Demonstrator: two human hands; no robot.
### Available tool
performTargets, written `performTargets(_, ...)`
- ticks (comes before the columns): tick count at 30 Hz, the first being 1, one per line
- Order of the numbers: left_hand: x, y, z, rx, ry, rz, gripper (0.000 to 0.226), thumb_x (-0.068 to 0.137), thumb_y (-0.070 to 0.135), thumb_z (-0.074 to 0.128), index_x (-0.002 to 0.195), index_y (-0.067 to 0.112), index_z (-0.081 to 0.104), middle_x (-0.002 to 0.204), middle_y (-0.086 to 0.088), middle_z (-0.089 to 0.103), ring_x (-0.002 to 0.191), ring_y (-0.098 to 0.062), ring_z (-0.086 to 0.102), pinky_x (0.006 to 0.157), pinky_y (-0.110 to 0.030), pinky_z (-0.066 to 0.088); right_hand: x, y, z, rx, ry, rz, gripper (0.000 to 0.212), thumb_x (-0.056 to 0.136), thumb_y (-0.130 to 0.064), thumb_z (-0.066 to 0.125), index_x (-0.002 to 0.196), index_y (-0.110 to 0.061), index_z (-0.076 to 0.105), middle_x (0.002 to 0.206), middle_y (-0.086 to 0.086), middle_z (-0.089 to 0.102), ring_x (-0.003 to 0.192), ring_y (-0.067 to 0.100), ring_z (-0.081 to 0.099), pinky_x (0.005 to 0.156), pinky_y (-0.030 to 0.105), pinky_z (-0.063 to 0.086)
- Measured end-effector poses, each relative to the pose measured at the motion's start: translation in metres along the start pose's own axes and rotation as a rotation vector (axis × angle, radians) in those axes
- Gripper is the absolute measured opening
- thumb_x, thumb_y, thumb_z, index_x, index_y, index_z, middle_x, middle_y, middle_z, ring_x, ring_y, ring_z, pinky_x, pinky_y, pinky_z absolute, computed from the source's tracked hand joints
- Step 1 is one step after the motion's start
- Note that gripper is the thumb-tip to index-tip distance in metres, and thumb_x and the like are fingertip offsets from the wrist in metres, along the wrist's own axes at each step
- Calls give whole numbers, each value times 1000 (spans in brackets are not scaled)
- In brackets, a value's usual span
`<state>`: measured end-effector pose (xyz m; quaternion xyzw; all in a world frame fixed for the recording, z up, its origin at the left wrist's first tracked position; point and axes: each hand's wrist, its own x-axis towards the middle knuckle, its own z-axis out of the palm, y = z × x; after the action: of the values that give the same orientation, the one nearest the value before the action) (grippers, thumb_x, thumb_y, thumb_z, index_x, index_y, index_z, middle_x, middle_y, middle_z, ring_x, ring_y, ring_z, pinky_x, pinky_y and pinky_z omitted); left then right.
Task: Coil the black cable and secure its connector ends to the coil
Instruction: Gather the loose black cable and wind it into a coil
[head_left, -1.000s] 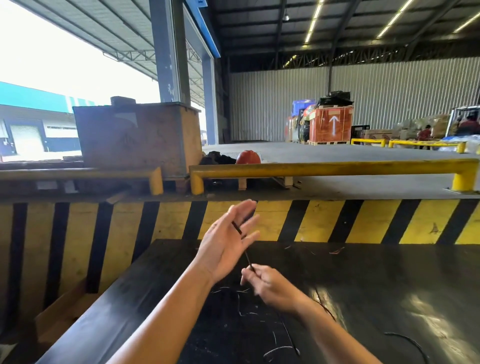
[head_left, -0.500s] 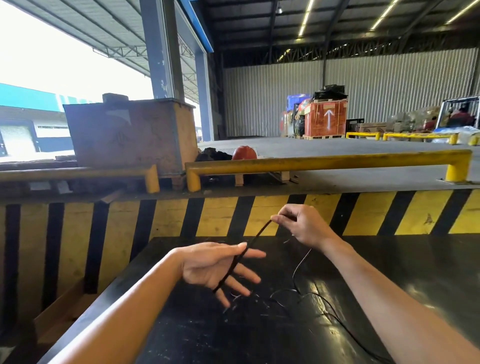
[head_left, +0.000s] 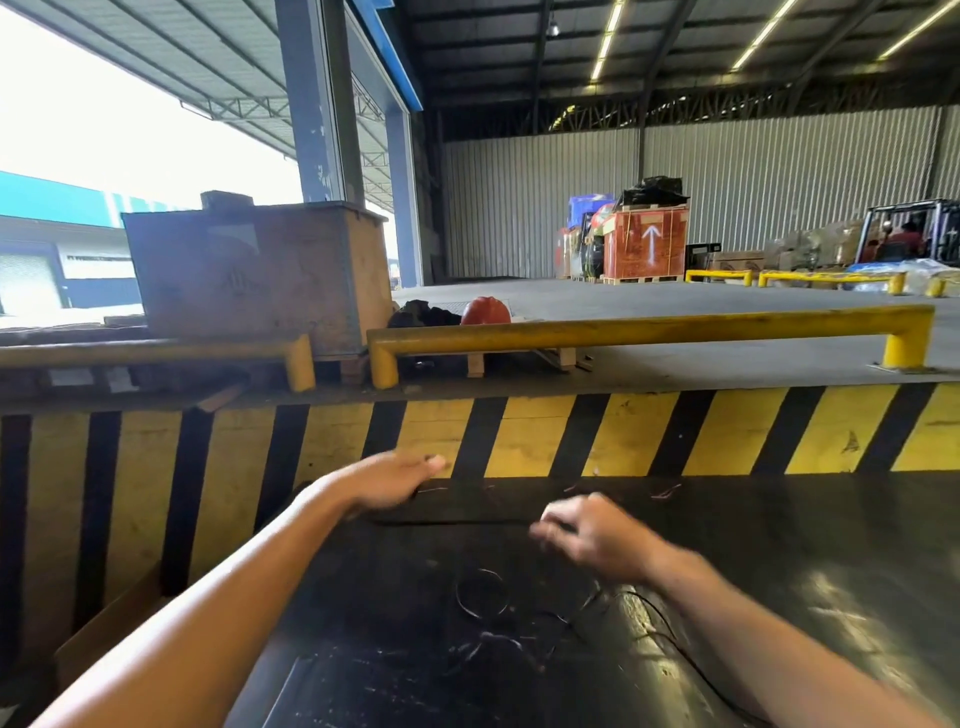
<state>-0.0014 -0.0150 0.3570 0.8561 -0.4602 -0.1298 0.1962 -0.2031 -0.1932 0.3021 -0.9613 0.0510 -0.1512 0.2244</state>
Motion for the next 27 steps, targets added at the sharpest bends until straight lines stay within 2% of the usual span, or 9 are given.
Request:
performTargets(3,-16,2,18,-342,-414,-151,62,86,67,40,137,32,48,118,-8,62,94,-20,64,83,-53,54,10,12,-51,28,211,-7,23,89,-38,60,76,-21,68,69,0,67,61,9,59,59,28,48)
performTargets(8,-28,48,22,-1110,-893,314,47,98,49,29,140,37,44,135,-11,59,116,-33,61,91,-57,49,11,16,-32,231,376,90,46,90,-52,39,74,-18,65,60,-1,58,56,4,54,61,32,45)
performTargets(10,-26,73,15,-1292,-779,450,49,97,48,30,141,34,44,136,-14,58,118,-36,59,95,-63,43,10,12,9,223,251,79,47,96,-44,36,89,-11,68,73,9,65,67,14,61,74,44,49)
performTargets(13,-16,92,4,-1403,-421,487,45,93,51,38,134,39,52,138,-11,57,119,-35,59,93,-66,41,-1,-6,73,177,38,55,41,98,-42,39,94,-13,67,73,1,63,61,2,51,75,34,48)
performTargets(16,-5,83,5,-951,5,420,35,86,61,38,116,64,54,129,10,57,115,-16,57,88,-45,53,-12,-17,83,218,-46,60,41,94,-50,40,90,-16,63,61,-12,53,54,-5,49,59,13,38)
performTargets(19,8,46,8,-434,211,304,31,89,65,30,116,73,44,120,12,59,112,-11,55,90,-29,41,-13,-15,44,155,-35,12,36,96,-46,41,85,-19,63,66,-9,58,59,-1,54,59,16,42)
performTargets(23,11,2,9,-165,126,158,39,97,55,26,131,54,45,147,9,47,129,-4,42,103,-24,27,-6,-1,-22,68,113,-5,22,94,-36,53,83,-22,66,76,2,69,69,15,65,65,36,56)
performTargets(25,2,3,16,-218,-24,97,34,95,58,30,119,59,54,125,17,63,101,8,53,99,-27,38,-1,4,-47,53,248,-34,21,90,-36,59,85,-18,67,76,7,70,69,21,65,66,42,57)
performTargets(27,-10,13,23,-424,-247,32,41,85,66,39,119,55,57,110,15,65,95,-4,60,85,-38,49,2,7,-60,93,456,-69,28,85,-45,60,86,-19,67,74,-1,68,67,13,62,63,35,55)
